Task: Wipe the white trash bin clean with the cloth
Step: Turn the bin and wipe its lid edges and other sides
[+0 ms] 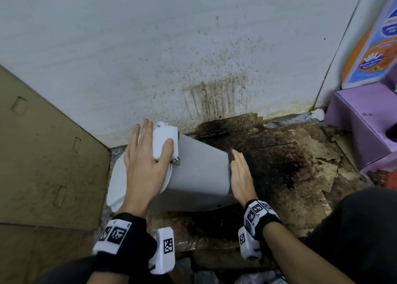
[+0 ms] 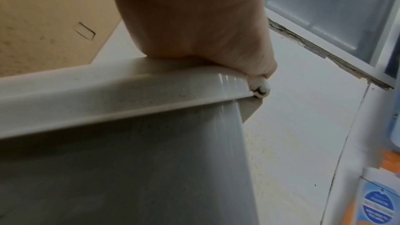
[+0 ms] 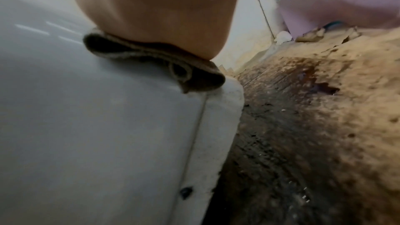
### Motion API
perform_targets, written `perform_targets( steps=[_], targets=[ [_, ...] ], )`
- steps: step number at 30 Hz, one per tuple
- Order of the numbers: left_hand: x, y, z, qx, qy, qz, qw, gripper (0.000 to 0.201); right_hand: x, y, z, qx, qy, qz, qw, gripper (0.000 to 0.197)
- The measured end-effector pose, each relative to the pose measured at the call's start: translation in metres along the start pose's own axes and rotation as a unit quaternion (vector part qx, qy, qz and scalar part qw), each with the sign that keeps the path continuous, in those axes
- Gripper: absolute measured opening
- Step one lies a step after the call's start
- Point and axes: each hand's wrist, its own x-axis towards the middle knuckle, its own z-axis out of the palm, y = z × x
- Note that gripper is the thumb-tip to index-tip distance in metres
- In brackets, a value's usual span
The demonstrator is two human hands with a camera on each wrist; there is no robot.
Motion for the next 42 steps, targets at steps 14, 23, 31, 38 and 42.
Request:
perform_targets(
  steps=[14,23,31,38,42],
  targets=[
    [0.002,0.001,0.001,0.005,0.002,0.001,1.000,0.086,-0.033,-0.133,0.040,0.074,-0.060,-0.207,0.974,0.055],
    [-0.003,-0.002,-0.005,-0.007,-0.002,-0.002,1.000,0.083,0.010,-0.043,0.008,-0.009,-0.030,-0.075,0.997,0.045],
    [-0.005,-0.002,-0.007,-0.003,-0.006,-0.005,1.000,0.082,0.009,-0.026,0.008,0.007,0.005,0.014,1.000,0.045],
    [-0.007,0.001,-0.003,0.005,0.003,0.000,1.000,0.084,-0.030,-0.127,0.042,0.082,-0.047,-0.141,0.985,0.055],
    [-0.006,-0.001,-0.003,0.006,-0.001,-0.002,1.000,0.083,-0.040,-0.137,0.047,0.063,-0.040,-0.223,0.972,0.054]
  ],
)
